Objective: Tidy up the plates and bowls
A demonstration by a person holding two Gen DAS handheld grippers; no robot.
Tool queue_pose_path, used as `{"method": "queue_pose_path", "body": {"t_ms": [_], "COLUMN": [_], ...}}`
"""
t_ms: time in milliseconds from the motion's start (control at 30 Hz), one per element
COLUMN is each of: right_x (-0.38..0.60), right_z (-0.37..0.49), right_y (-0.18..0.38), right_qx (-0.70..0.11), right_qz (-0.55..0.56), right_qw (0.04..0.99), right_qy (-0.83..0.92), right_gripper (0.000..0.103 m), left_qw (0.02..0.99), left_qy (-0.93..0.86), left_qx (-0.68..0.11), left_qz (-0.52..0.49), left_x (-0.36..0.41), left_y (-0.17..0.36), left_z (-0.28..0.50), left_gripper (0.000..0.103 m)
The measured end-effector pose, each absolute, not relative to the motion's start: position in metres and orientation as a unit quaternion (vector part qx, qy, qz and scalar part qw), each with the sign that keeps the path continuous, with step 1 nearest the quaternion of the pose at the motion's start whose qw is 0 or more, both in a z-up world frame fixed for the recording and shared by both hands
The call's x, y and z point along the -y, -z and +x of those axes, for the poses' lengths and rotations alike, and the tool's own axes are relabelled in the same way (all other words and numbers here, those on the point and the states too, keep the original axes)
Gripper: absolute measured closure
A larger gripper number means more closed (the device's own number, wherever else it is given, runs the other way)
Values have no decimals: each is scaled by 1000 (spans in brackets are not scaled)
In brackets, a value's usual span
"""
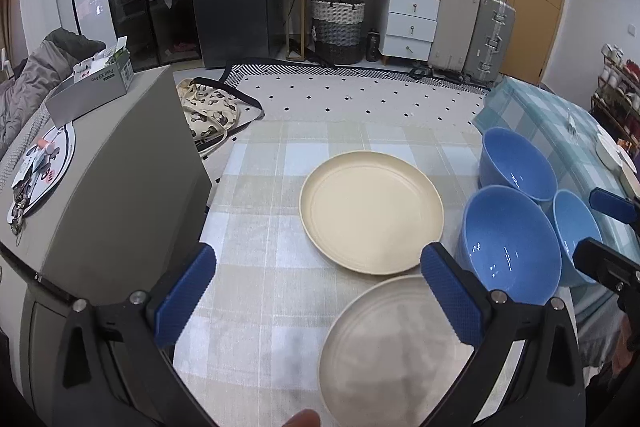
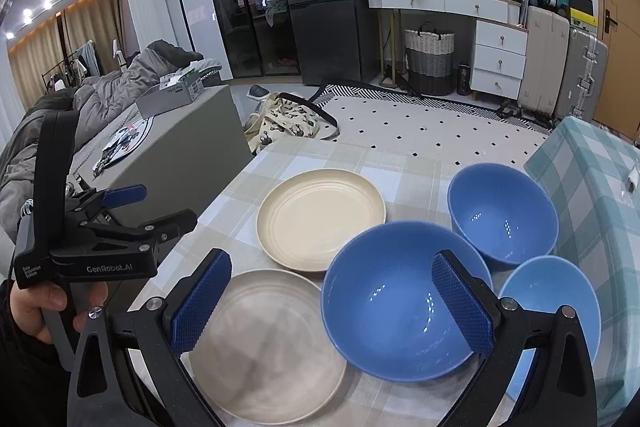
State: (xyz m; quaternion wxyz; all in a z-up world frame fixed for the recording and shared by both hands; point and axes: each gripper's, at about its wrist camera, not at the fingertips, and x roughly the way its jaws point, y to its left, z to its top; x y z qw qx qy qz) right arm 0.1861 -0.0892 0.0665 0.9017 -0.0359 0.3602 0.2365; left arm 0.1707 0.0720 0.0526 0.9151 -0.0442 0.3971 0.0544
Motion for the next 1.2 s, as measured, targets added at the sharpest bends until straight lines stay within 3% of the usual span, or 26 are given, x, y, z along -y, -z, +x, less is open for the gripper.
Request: {"method": "queue_pose_path", "body": {"t_ms": [500, 1200], "right_x": [83, 69], "right_z": [250, 347], "right_y": [-68, -17], "right_qx": [-386, -474], "right_qz": [-48, -66], "right_qw": [894, 851], "right_qy": [-223, -215], "right_gripper": [1, 1], "left_qw": [906, 880], "left_qy": [-72, -95], "left_qx": [-412, -459], "left_qz": [-67, -72], "left_x": [-88, -103], "left_y": [-29, 13], "left_z": [218, 245], "left_gripper": [0, 0]}}
